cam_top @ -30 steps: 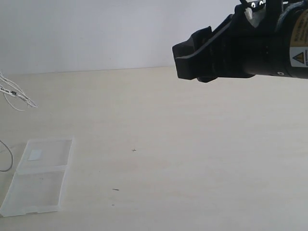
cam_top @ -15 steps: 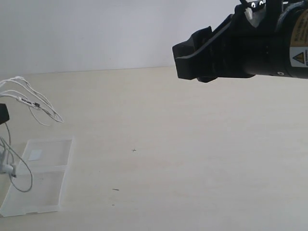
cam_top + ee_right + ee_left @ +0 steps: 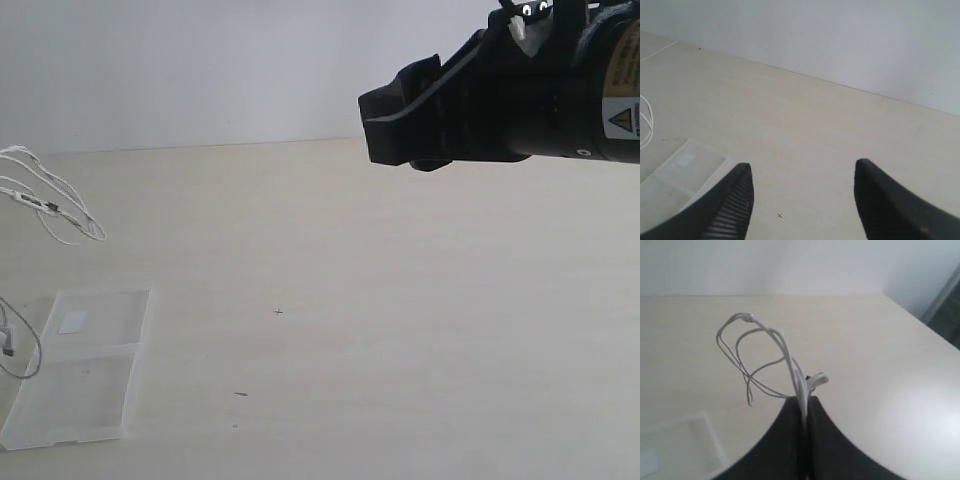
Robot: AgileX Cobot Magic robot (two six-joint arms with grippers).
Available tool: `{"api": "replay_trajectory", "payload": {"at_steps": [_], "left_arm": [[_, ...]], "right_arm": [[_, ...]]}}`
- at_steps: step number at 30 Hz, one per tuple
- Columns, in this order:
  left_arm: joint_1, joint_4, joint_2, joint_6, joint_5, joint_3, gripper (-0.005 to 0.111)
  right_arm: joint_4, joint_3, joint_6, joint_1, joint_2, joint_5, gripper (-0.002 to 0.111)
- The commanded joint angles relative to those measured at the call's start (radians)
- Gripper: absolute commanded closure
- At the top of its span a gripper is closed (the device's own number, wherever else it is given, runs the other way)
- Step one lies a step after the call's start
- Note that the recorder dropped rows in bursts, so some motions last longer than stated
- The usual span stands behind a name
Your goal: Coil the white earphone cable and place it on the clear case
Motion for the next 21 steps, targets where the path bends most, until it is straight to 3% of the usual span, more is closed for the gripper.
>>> {"api": "replay_trajectory", "payload": {"at_steps": [1,6,16,21], "left_arm": [[0.006,-0.012,-0.004,0.022,0.177,-0.022,0.107],[0.006,-0.012,-0.004,0.003,0.091,-0.124,0.107],[0.006,-0.012,-0.004,-0.005,-0.004,-0.126,0.107],[0.006,-0.012,-0.004,-0.115,-0.016,-0.126,0.107]], "right_arm": [[0.002,0.003,-0.006,-0.002,-0.005,-0.002,0.05],[0.001,0.003,-0.006,-0.002,-0.005,-0.002,0.05],[0.004,0.003,-0.006,-0.002,-0.005,-0.002,0.05],[0.004,0.003,-0.006,-0.002,-0.005,-0.002,0.05]]}}
